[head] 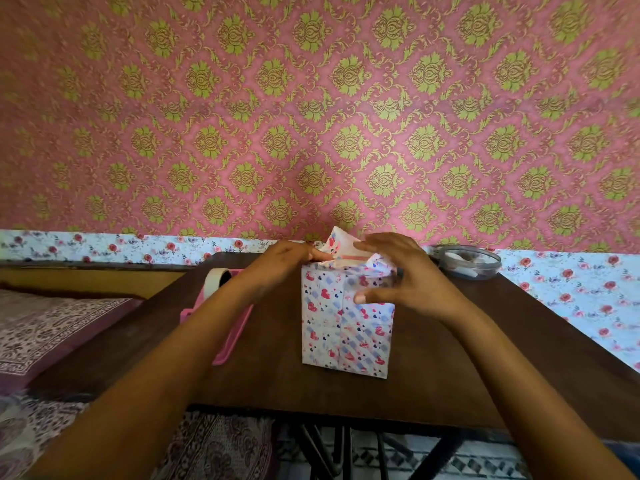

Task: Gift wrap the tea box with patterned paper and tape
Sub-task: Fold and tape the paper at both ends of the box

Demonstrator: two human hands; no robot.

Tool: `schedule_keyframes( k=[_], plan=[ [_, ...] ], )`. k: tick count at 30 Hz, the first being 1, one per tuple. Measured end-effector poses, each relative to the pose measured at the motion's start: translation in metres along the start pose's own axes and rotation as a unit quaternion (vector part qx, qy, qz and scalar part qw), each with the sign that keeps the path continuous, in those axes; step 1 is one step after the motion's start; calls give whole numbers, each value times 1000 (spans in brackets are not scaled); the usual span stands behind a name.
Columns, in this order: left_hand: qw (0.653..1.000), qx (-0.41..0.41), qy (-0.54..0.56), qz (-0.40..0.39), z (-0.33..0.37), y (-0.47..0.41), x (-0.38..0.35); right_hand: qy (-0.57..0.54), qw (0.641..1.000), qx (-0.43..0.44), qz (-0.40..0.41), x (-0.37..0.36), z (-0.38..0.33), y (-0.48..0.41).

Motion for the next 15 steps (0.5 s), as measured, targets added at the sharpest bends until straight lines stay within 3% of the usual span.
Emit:
schedule_keyframes(
  k=[4, 9, 12, 15],
  plan=[
    [1000, 7, -5, 2, 2, 4, -1, -54, 995, -30, 77, 22, 13, -4],
    [999, -22, -9, -34, -5, 16, -9, -80, 995, -63, -14, 26, 10, -18],
    [999, -33, -21, -7, -3, 21, -8, -69, 992, -51, -87, 37, 13, -24],
    [999, -44, -27, 7, 2, 23, -6, -24, 996, -29, -83, 48, 13, -33]
  ],
)
Point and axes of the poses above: each hand's wrist, its own y-axis away from the middle knuckle, its own x-axis out of the back of the hand, z = x × y, the point moved 6 cm from there along -y, towards the middle knuckle, and after that the axes turned 7 degrees about z, right-handed, at the moved point
